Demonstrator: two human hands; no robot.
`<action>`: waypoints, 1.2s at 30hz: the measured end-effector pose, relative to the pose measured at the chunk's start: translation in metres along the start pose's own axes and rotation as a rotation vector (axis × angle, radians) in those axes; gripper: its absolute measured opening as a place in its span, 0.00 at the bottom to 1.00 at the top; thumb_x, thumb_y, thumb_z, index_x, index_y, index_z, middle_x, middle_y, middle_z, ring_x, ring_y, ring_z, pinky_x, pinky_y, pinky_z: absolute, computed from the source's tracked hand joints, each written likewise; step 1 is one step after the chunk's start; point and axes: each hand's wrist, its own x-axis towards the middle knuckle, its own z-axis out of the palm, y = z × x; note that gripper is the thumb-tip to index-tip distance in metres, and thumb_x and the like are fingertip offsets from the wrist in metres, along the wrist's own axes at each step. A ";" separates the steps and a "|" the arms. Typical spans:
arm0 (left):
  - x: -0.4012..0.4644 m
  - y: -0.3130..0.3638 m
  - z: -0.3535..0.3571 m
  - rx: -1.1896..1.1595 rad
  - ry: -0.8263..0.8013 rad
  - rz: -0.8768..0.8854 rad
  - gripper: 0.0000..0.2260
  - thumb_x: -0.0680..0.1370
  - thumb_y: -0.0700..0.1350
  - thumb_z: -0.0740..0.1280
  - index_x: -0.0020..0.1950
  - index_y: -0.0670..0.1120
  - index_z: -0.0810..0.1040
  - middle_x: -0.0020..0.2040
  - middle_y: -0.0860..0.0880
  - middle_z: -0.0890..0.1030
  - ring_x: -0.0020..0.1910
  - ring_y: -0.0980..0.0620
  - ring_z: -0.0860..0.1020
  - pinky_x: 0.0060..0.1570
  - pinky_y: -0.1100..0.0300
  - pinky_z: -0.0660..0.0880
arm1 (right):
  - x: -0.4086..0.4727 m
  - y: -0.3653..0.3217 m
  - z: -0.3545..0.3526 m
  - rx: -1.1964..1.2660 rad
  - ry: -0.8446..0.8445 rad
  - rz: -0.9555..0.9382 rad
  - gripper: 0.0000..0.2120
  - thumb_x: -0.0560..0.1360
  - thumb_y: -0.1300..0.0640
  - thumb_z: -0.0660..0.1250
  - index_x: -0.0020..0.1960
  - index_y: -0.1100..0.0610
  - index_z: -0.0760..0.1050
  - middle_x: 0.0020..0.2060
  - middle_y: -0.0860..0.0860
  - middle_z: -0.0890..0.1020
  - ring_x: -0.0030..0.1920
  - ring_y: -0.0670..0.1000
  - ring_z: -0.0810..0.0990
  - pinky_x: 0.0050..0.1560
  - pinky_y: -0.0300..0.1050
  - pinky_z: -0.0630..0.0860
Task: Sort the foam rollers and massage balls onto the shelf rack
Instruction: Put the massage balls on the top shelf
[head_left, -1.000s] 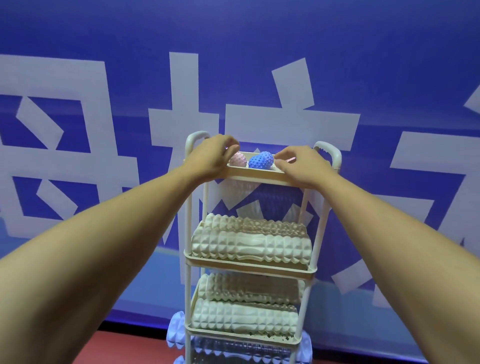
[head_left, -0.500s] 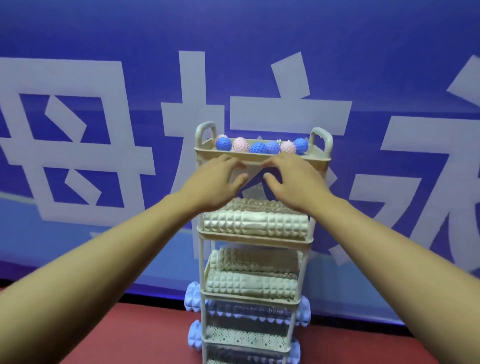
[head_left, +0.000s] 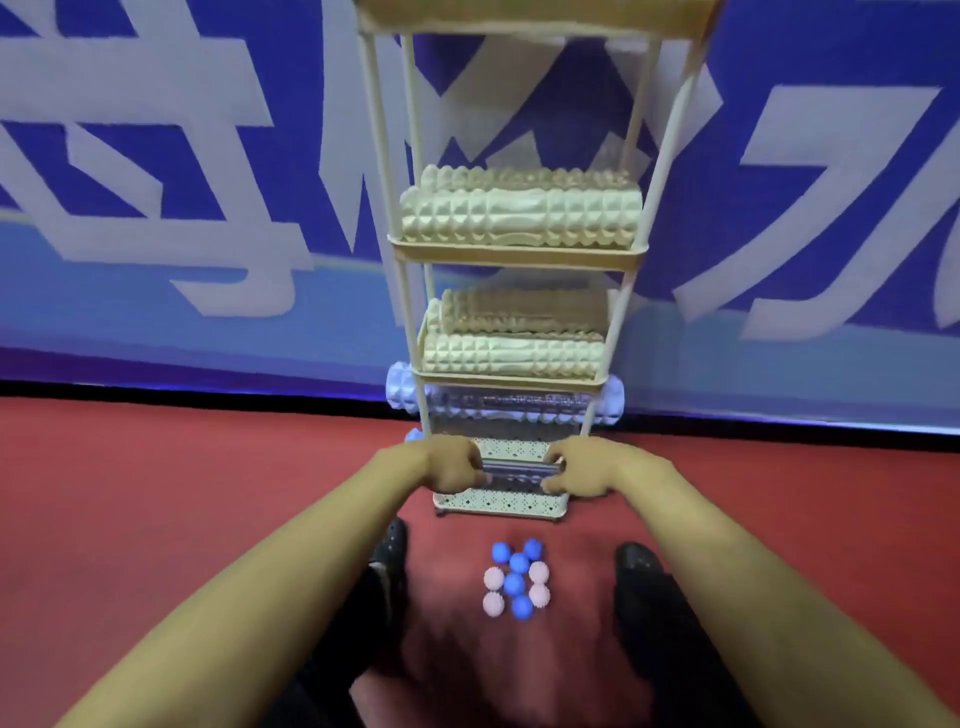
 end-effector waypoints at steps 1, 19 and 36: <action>0.013 -0.005 0.021 -0.022 -0.038 -0.016 0.16 0.80 0.56 0.64 0.58 0.45 0.81 0.59 0.46 0.82 0.59 0.45 0.78 0.63 0.52 0.73 | 0.009 0.008 0.024 0.025 -0.036 0.019 0.27 0.77 0.45 0.68 0.72 0.55 0.71 0.68 0.54 0.76 0.65 0.56 0.76 0.66 0.46 0.71; 0.238 -0.084 0.302 -0.396 -0.261 -0.315 0.19 0.81 0.50 0.62 0.72 0.47 0.70 0.57 0.44 0.82 0.56 0.44 0.79 0.53 0.58 0.71 | 0.214 0.122 0.333 0.359 -0.280 0.199 0.26 0.74 0.46 0.71 0.70 0.48 0.71 0.69 0.52 0.74 0.66 0.55 0.76 0.64 0.44 0.72; 0.286 -0.102 0.414 -0.675 0.044 -0.579 0.16 0.74 0.57 0.71 0.49 0.49 0.69 0.46 0.45 0.80 0.50 0.41 0.78 0.48 0.51 0.74 | 0.253 0.141 0.437 0.507 0.084 0.258 0.12 0.73 0.54 0.74 0.46 0.53 0.70 0.50 0.51 0.74 0.47 0.59 0.78 0.43 0.51 0.71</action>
